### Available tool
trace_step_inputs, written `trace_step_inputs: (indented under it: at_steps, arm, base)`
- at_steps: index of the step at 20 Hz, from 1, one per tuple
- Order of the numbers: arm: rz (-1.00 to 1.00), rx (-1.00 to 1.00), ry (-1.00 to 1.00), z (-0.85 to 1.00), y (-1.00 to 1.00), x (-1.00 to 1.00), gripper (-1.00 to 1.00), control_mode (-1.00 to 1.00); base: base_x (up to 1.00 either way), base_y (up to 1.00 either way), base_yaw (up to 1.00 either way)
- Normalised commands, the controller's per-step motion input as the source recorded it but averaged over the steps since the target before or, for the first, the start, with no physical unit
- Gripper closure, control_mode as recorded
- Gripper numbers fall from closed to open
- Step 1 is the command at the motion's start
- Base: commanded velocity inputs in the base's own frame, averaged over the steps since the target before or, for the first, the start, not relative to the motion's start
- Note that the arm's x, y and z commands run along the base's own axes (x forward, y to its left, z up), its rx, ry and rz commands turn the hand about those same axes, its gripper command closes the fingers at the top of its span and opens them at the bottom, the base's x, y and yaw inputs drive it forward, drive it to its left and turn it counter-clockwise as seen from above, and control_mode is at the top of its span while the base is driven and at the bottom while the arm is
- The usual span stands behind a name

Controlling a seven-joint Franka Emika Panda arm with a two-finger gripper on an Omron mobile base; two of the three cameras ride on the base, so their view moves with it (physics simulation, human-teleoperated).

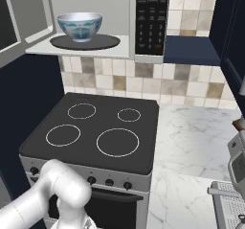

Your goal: Close the microwave door.

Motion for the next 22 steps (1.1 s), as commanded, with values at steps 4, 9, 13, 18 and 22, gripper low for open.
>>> trace_step_inputs:
  at_steps: [4,9,13,18,22]
  arm:
    - [-0.09,0.1,0.07,0.05,-0.95,0.0,-1.0,-1.0]
    - [-0.01,0.1,0.1,0.01,-0.99,0.19,-1.0,-1.0]
    - [0.06,0.14,0.09,-0.02,-0.87,0.26,-1.0,-1.0]
    - [0.17,0.19,0.04,0.0,-0.8,0.55,-1.0,-1.0]
    - [0.25,0.22,0.03,0.0,-0.67,0.58,-1.0,-1.0]
  base:
    - [0.0,0.0,0.0]
    - [0.0,0.0,0.0]
    - [0.0,0.0,0.0]
    - [0.0,0.0,0.0]
    - [0.0,0.0,0.0]
